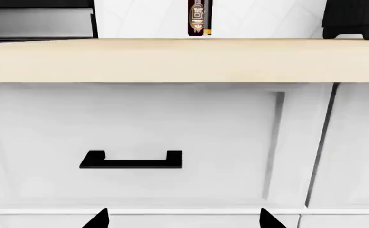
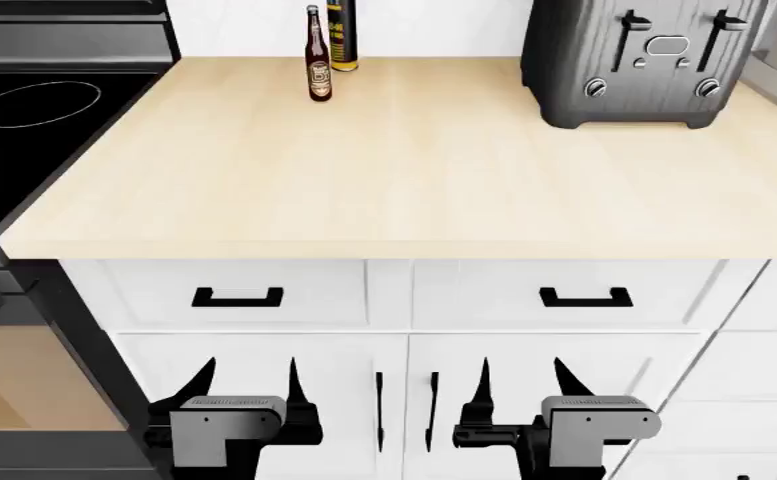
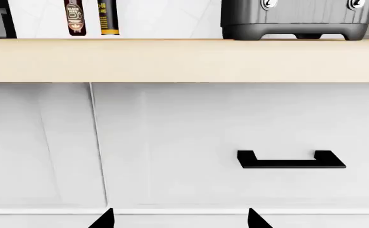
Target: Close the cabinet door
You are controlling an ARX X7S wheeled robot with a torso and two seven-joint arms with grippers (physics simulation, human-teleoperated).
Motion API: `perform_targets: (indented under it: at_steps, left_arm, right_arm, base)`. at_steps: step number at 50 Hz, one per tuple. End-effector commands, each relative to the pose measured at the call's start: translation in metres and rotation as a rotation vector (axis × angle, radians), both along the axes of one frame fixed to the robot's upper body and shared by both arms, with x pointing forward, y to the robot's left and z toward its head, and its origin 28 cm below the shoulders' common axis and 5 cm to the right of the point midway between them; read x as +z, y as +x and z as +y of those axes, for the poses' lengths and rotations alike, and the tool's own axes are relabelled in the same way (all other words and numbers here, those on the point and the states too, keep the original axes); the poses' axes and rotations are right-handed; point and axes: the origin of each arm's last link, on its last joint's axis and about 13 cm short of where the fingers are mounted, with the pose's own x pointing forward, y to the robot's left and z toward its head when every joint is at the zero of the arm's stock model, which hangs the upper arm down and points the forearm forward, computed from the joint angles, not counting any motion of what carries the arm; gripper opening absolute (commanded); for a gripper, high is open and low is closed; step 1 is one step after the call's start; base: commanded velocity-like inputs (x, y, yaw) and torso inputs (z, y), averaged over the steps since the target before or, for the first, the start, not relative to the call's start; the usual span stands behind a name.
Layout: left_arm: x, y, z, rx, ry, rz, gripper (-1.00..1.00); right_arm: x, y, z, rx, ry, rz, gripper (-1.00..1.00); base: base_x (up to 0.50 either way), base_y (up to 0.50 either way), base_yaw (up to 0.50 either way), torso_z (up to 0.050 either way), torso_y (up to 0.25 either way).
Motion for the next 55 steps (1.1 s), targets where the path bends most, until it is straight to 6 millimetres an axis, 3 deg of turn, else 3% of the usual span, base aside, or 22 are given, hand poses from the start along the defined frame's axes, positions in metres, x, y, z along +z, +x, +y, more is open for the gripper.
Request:
perform_targets:
  at_steps: [1, 21, 55]
  left_arm:
    - [0.0009, 0.0006, 0.0000, 0.004, -0.001, -0.008, 1.00]
    - [-0.0028, 0.0022, -0.0054, -0.022, -0.008, -0.019, 1.00]
    - [-0.0022, -0.0001, -0.0058, -0.052, -0.016, -0.014, 1.00]
  right_arm:
    - [0.0008, 0.0006, 0.0003, -0.003, -0.009, 0.004, 1.00]
    - [-0.0013, 0.0018, -0.0008, -0.009, -0.006, 0.017, 1.00]
    - [-0.0030, 0.0010, 0.0005, -0.008, -0.006, 0.018, 1.00]
  base:
    - [0.00, 0.00, 0.00, 0.000, 0.000]
    - [0.00, 0.00, 0.00, 0.000, 0.000]
    - [0.00, 0.00, 0.00, 0.050, 0.000]
